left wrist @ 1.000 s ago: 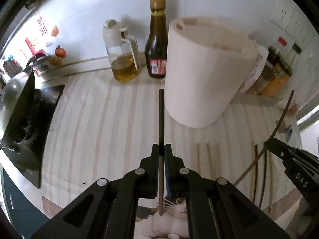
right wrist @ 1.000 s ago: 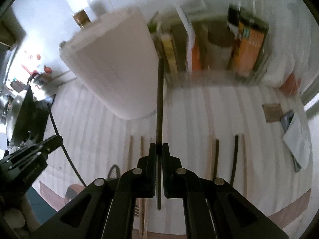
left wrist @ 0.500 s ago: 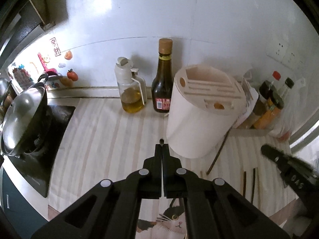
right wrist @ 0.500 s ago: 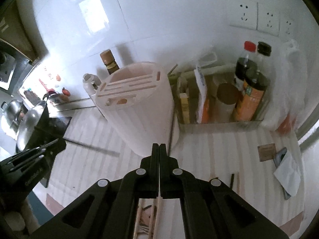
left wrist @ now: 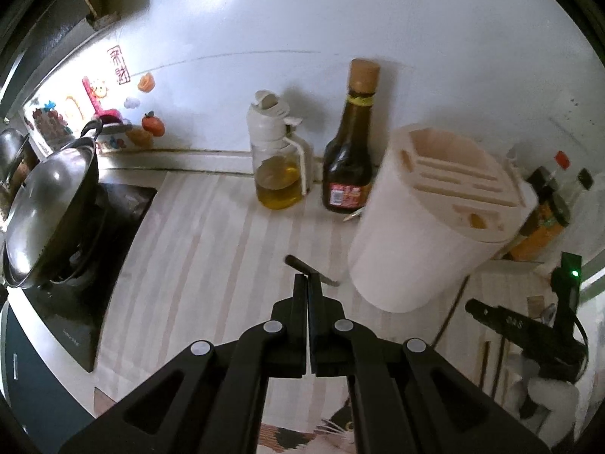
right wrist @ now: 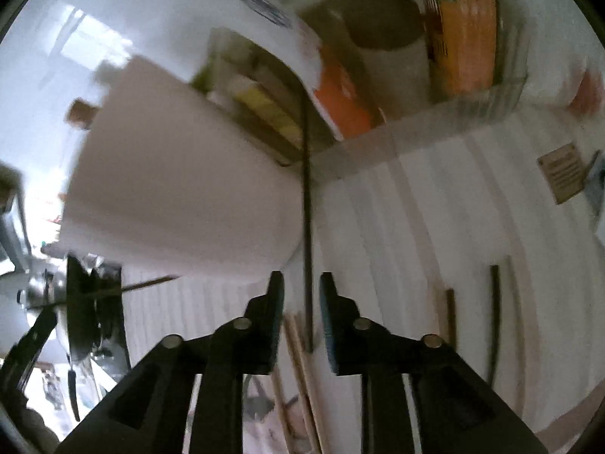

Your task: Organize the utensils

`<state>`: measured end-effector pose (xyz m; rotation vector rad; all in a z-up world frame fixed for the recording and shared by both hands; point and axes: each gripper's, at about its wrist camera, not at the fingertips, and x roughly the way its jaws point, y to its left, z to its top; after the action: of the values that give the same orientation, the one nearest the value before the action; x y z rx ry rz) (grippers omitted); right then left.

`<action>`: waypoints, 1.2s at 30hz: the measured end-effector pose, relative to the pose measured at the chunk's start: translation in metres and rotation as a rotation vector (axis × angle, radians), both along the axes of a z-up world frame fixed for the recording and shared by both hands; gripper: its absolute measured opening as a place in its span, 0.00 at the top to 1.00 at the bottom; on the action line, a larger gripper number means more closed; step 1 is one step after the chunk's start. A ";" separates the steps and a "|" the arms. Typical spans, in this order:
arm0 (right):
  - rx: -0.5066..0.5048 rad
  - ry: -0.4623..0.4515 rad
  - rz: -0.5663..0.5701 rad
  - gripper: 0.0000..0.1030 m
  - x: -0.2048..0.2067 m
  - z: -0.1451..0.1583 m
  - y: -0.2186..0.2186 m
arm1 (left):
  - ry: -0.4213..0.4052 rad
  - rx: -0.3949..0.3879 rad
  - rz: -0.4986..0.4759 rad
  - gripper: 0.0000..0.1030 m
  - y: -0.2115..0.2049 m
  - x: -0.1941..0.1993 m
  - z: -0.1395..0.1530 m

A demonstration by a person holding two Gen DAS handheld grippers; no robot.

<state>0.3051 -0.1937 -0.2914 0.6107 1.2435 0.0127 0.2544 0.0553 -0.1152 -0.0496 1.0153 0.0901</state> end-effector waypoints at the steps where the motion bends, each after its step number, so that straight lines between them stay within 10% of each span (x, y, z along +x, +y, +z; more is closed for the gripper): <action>1: 0.006 0.008 -0.004 0.75 0.005 -0.009 0.002 | 0.005 0.001 0.003 1.00 0.002 0.001 -0.001; 13: -0.046 -0.018 0.057 0.94 0.019 -0.051 0.031 | 0.108 -0.152 0.041 0.93 0.033 0.016 -0.051; 16: -0.070 0.002 0.082 0.94 0.004 -0.042 0.036 | 0.136 -0.142 0.009 0.62 0.036 0.012 -0.063; 18: -0.083 0.048 0.107 0.94 -0.009 -0.042 0.040 | 0.149 -0.113 -0.012 0.48 0.040 0.010 -0.072; 27: -0.172 0.239 0.145 0.94 -0.050 -0.063 0.070 | 0.225 0.298 -0.280 0.48 0.046 0.046 -0.133; 36: -0.162 0.312 0.081 0.94 -0.051 -0.079 0.081 | 0.354 0.334 -0.525 0.46 0.045 0.084 -0.178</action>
<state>0.2544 -0.1129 -0.3707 0.4311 1.5544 -0.1195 0.3382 0.0999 -0.2930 0.5528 1.3234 -0.2192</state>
